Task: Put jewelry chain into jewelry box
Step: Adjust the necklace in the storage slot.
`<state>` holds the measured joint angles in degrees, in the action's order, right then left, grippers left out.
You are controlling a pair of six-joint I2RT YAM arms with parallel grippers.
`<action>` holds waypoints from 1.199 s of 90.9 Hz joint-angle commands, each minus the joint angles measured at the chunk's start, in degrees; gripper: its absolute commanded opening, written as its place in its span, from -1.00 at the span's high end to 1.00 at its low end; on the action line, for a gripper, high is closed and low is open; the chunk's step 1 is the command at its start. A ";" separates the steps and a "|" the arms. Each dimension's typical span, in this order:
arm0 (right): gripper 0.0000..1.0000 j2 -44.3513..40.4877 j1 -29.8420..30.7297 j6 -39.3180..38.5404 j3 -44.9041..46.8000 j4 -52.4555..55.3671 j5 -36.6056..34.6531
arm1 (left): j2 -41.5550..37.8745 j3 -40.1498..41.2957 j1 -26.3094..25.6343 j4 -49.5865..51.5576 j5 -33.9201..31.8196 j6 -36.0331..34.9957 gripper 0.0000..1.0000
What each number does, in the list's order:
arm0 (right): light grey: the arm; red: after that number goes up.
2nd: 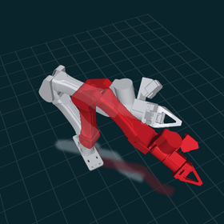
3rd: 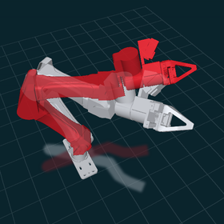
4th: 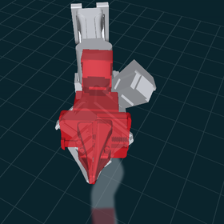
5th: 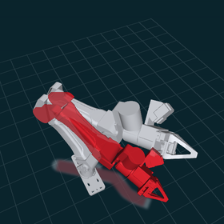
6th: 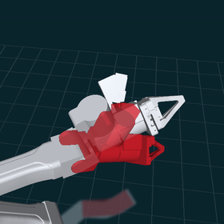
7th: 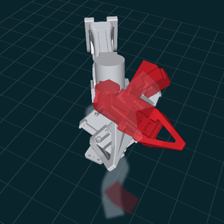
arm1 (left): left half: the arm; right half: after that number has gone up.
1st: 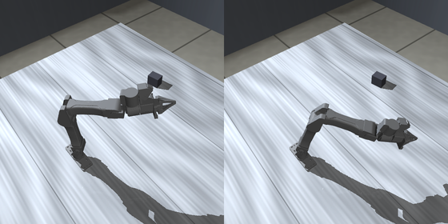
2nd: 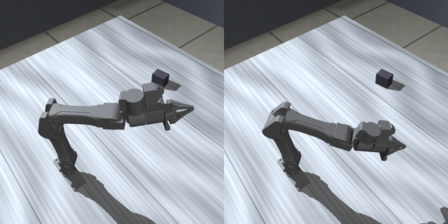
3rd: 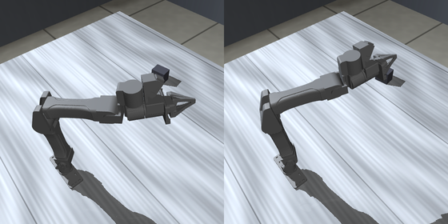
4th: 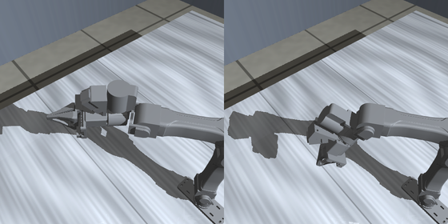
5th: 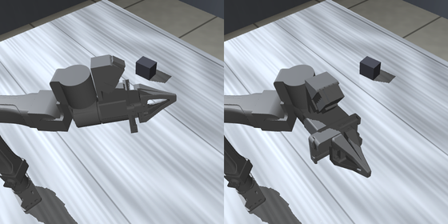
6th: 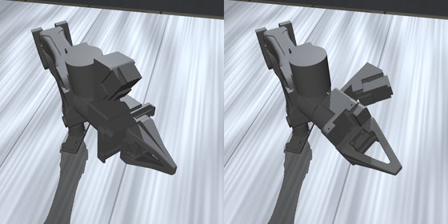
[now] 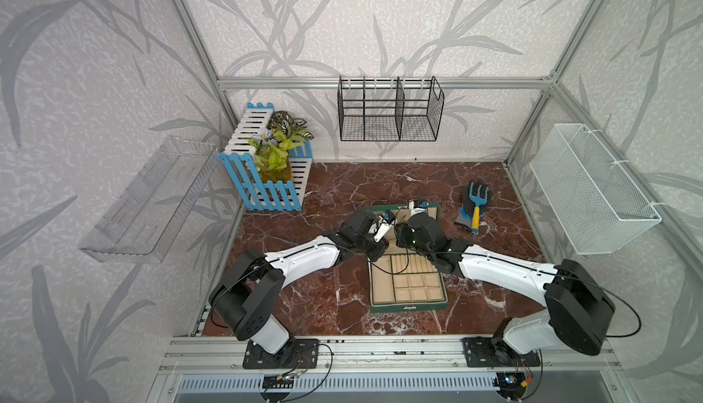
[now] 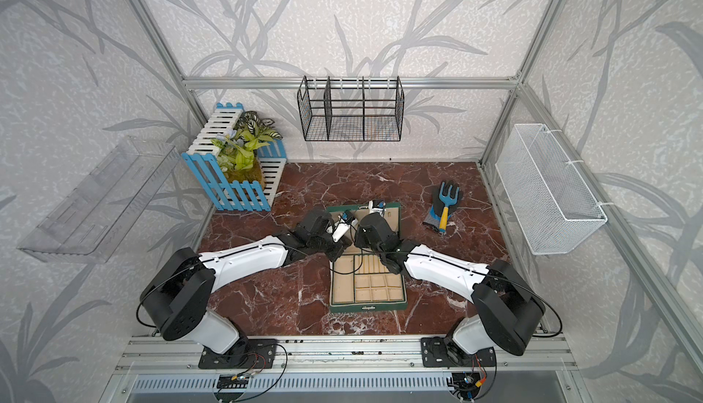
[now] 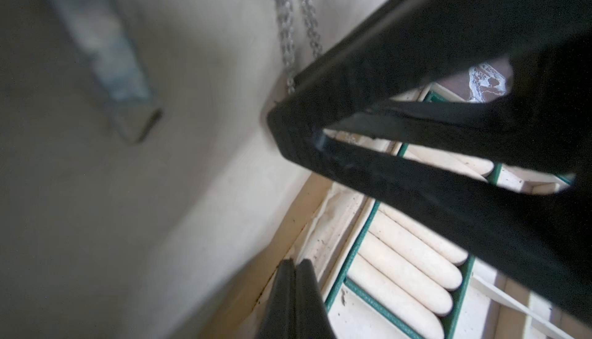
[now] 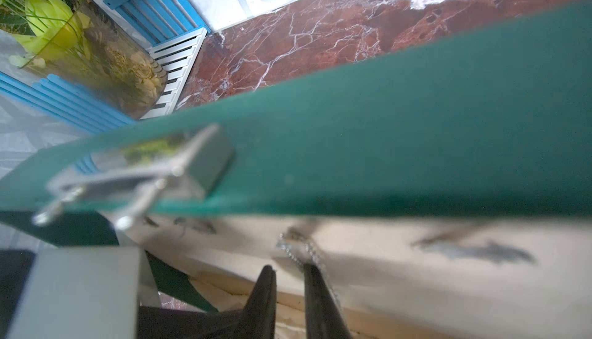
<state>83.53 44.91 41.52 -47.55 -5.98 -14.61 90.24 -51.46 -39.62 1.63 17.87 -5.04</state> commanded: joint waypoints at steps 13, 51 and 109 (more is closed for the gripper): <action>0.54 -0.29 -0.34 0.38 0.04 1.73 -4.56 | 0.57 -0.91 -0.64 -1.98 1.86 1.23 0.97; 0.51 2.72 -0.43 0.36 -0.88 1.83 -6.09 | 0.41 -0.67 -0.65 -2.05 2.03 1.16 0.97; 1.00 -1.90 -1.66 -3.32 -2.33 6.99 1.70 | 0.81 -0.66 -0.65 -3.03 0.67 2.57 0.97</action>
<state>84.60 43.86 39.03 -48.49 -2.74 -15.64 90.56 -51.46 -39.64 0.99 17.17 -3.66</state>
